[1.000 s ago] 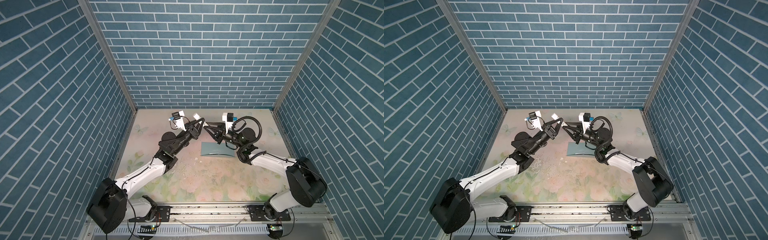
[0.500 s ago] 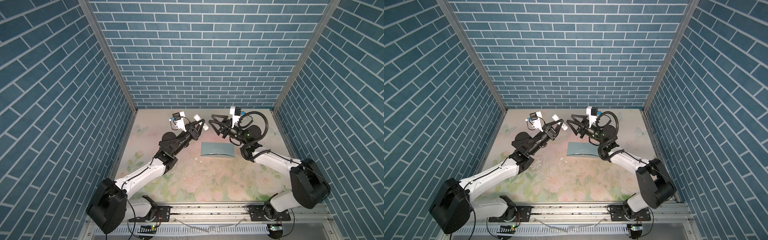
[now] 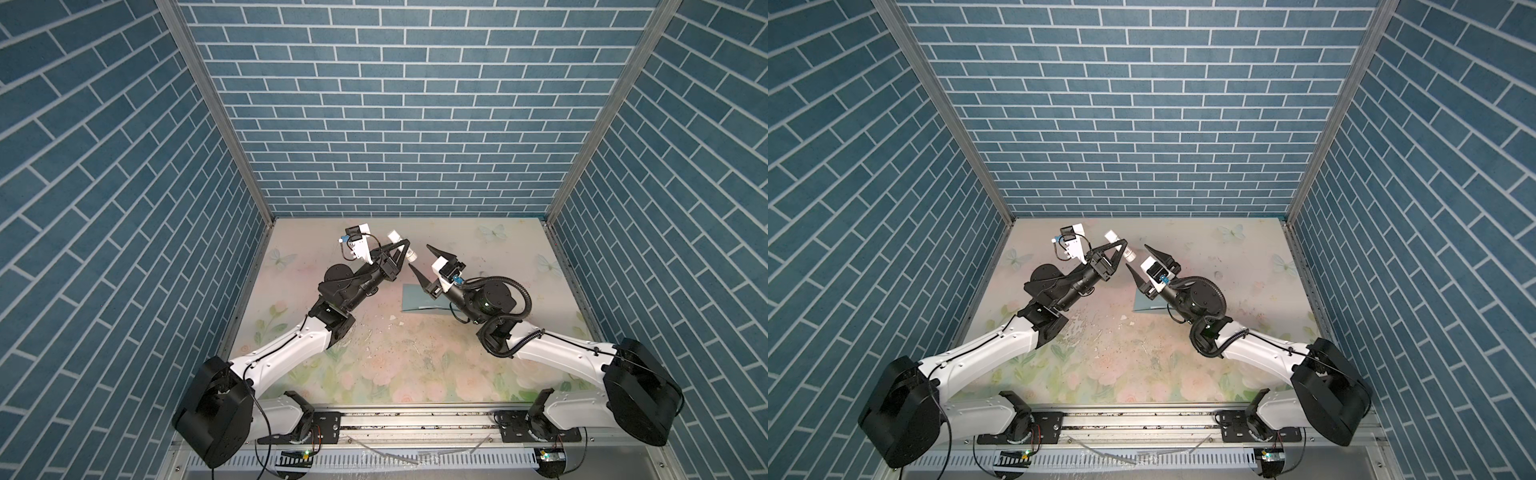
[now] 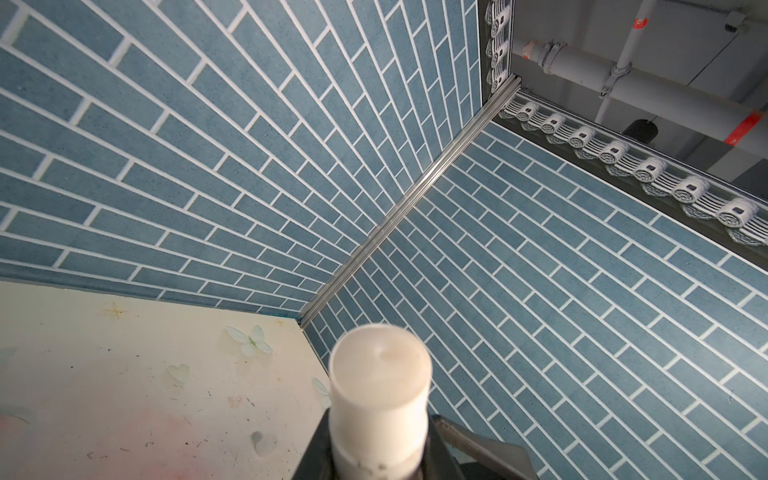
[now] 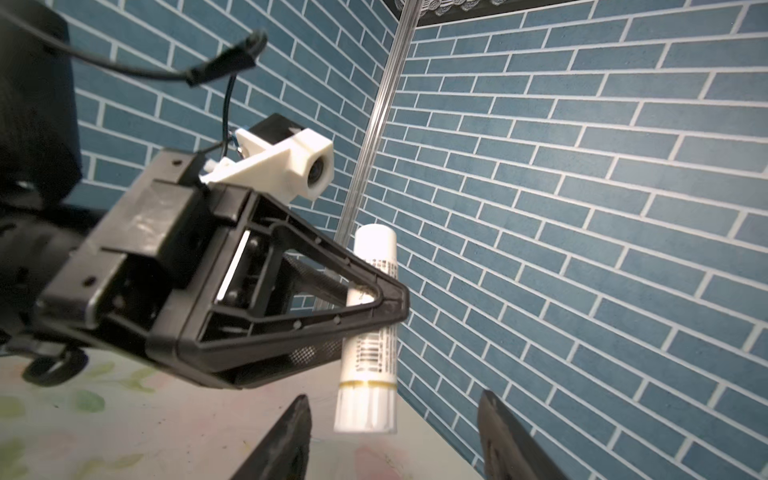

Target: Place the letter into the envelope and seal it

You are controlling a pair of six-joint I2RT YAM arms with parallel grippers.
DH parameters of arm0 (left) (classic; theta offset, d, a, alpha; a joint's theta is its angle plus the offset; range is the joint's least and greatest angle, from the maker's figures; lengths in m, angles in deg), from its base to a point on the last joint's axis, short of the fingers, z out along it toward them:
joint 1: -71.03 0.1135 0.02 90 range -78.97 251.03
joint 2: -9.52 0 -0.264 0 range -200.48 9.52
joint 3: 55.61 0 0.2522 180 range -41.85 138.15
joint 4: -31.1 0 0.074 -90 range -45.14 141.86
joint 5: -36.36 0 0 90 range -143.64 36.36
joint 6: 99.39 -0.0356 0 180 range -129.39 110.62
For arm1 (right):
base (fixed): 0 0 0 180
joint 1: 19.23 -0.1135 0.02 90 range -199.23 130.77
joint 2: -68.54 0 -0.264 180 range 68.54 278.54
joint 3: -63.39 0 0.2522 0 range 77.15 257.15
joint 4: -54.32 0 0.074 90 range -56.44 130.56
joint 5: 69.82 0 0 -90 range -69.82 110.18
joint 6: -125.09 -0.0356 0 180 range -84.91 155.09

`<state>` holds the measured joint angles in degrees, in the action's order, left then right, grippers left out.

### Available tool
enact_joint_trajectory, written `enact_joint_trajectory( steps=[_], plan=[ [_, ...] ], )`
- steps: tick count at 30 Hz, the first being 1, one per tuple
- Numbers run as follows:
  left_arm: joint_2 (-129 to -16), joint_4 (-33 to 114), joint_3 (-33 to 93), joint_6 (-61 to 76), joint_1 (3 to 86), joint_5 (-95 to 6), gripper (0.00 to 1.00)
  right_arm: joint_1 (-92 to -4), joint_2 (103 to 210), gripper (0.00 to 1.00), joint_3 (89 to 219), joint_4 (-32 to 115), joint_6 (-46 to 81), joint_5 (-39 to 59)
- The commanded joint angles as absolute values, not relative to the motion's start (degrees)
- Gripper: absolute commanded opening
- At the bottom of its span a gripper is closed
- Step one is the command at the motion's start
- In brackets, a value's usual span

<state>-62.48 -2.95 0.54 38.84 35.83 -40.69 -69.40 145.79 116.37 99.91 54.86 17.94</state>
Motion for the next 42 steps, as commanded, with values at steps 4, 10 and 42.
enact_joint_trajectory(
  steps=[4,10,42],
  plan=[
    [-62.5,-3.6,0.6,38.9,35.6,-40.4,0.0,-71.3,149.0,0.59,118.2,104.5,63.7,23.3],
    [-62.7,-3.6,0.5,39.0,35.6,-40.4,0.0,-71.8,150.5,0.47,119.3,106.0,64.2,24.1],
    [-62.6,-3.8,0.0,36.7,35.6,-38.4,0.0,-57.2,150.6,0.0,126.7,103.5,9.2,-4.3]
  ],
)
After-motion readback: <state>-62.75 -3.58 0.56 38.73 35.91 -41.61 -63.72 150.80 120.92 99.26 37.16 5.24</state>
